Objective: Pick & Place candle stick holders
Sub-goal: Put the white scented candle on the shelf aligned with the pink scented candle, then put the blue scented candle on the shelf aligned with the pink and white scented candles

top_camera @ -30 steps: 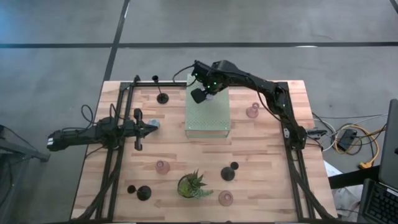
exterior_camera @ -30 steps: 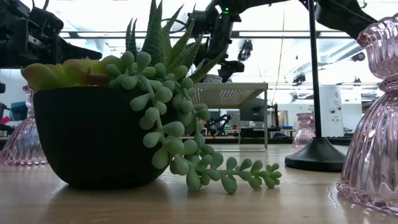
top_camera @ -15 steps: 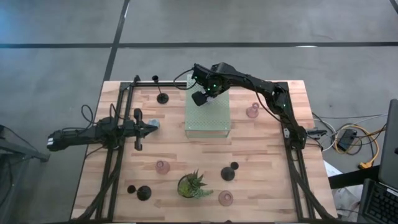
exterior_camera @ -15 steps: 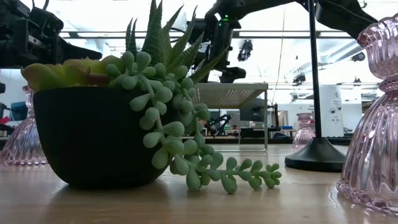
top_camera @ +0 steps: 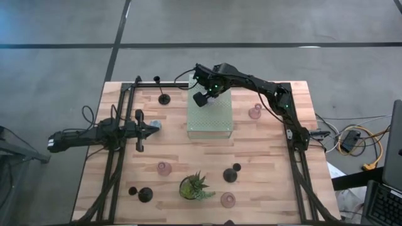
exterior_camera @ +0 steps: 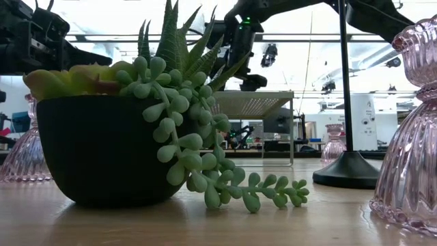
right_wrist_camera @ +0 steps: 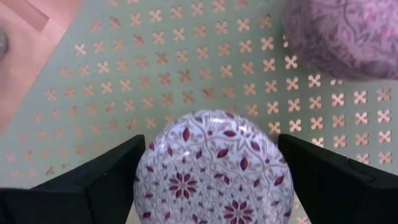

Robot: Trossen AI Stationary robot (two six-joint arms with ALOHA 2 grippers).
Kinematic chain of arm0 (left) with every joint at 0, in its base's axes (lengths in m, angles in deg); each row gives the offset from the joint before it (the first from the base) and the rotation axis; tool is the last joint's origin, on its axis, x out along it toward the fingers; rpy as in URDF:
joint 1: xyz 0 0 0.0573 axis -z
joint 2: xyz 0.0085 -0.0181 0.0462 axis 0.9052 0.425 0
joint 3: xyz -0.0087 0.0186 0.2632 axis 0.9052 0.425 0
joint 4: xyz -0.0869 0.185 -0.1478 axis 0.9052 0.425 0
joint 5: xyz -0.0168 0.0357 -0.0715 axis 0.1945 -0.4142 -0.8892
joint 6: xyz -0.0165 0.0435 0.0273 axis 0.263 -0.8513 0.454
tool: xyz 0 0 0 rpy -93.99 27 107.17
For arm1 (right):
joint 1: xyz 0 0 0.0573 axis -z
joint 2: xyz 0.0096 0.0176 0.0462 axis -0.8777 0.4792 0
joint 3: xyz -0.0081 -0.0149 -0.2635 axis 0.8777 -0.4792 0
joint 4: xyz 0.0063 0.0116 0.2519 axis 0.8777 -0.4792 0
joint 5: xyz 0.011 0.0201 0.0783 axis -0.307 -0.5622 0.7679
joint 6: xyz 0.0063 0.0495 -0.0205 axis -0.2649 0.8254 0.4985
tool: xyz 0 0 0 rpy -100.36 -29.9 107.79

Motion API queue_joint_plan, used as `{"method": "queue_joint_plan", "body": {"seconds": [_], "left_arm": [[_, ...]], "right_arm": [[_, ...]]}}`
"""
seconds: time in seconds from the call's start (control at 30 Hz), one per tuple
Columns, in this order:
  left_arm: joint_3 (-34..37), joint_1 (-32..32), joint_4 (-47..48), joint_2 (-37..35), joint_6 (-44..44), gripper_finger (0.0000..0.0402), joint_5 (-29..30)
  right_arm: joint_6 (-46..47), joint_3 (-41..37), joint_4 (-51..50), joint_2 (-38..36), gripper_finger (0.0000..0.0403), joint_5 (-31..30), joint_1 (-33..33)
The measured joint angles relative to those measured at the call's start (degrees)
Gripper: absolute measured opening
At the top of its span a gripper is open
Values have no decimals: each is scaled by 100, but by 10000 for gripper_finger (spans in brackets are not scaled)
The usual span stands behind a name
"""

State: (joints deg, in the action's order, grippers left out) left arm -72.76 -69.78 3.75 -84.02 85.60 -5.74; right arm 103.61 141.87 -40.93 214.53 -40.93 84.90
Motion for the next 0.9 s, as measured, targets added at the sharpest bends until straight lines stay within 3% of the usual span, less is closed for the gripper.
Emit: {"method": "queue_joint_plan", "body": {"seconds": [0.9], "left_arm": [[-1,0,0,-2,-2,19,0]], "right_arm": [[-63,608,-434,-165,357,-439,-104]]}}
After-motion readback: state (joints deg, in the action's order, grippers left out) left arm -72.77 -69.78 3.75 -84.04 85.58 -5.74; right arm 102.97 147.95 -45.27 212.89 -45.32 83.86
